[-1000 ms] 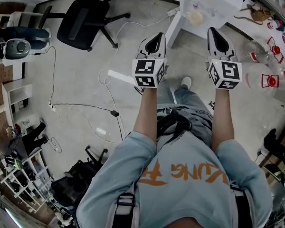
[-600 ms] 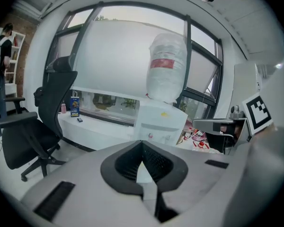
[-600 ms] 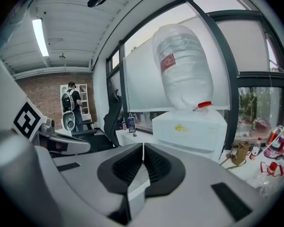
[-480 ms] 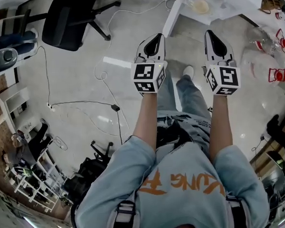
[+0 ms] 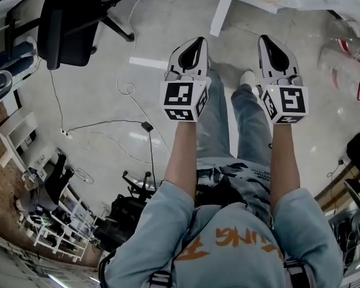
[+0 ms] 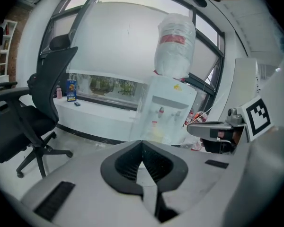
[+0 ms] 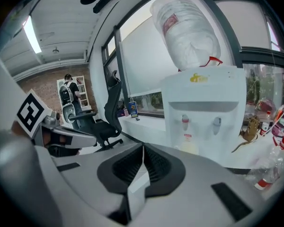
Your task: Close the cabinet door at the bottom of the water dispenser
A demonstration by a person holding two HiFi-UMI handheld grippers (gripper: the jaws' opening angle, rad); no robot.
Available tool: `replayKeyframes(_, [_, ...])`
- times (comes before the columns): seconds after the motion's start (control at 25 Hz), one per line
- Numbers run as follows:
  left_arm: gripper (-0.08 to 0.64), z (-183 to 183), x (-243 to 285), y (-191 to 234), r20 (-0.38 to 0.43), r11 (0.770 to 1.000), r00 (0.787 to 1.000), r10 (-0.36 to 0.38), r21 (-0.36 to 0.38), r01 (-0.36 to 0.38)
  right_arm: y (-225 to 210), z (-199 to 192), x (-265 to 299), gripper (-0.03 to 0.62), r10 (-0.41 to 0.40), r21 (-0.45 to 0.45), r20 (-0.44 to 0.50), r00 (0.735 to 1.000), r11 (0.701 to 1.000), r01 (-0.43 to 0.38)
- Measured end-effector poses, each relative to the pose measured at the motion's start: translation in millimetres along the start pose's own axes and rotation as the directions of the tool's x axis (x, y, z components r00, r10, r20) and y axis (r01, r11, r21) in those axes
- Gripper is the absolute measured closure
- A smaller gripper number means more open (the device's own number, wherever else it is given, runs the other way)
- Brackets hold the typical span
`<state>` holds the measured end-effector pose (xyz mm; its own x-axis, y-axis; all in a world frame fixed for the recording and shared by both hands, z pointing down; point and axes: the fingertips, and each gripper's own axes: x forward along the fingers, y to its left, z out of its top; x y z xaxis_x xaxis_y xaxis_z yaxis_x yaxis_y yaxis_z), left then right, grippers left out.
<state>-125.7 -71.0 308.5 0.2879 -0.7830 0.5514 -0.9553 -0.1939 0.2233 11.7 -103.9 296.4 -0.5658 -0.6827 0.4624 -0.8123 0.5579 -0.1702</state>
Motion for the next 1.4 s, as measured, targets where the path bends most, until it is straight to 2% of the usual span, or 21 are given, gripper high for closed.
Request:
replayKeyframes(0.4, [0.54,-70.5,34.5,29.8,-0.046,0.999,0.999,-0.017,-0.043,0.015,22.7,-79.8,56.7,0.561,0.055,-0.034,-0.091,0.994,0.998,-0.059])
replayKeyframes(0.76, [0.54,-134.4,62.7,53.9,-0.09,0.997,0.995,-0.034,-0.075,0.027,46.2,-143.2,94.2,0.561,0.085,-0.014,-0.133,0.987,0.996,-0.088])
replayKeyframes(1.16, [0.54,-166.3,83.2,77.8,-0.126,0.994,0.989,-0.072,-0.091,0.061,65.6,-194.7,128.0,0.554,0.079,0.017,-0.195,0.978,0.997,-0.077])
replayKeyframes(1.4, [0.54,-179.7,92.9,93.9,-0.154,0.991,0.982,-0.108,-0.093,0.094,73.1,-229.3,155.1,0.46,0.035,0.048,-0.253,0.967,0.999,-0.023])
